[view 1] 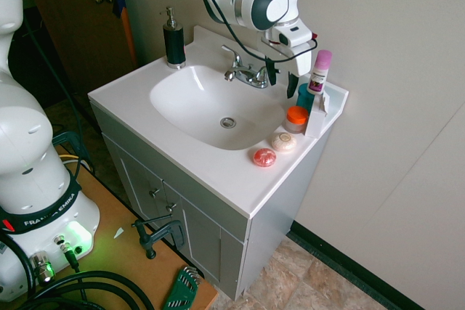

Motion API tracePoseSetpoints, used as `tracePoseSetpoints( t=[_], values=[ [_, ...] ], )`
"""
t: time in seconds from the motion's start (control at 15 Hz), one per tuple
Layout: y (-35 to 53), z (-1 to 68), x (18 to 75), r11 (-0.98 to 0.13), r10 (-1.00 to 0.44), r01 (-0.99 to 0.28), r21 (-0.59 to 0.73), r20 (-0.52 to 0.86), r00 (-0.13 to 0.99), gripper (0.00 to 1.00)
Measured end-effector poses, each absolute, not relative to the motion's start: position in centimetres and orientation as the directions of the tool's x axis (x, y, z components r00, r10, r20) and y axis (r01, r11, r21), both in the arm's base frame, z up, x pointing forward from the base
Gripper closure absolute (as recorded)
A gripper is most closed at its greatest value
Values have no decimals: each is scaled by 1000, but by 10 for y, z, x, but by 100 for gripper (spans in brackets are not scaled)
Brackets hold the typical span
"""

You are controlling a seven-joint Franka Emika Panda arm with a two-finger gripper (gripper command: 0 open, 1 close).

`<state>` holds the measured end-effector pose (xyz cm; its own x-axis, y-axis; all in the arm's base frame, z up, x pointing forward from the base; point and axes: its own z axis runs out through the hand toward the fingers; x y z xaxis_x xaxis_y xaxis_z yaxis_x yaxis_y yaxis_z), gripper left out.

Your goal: Turn off the cold water

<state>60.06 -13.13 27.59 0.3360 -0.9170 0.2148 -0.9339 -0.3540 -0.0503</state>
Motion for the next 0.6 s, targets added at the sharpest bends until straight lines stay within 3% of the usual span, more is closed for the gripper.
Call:
tracePoseSetpoints(
  t=[0.33, 0.6],
  values=[
    [-122, 282, 591, -373, -912, -926, -51, 205, 356, 0],
    [-83, 302, 538, -440, -893, -896, -52, 130, 431, 0]
  ],
)
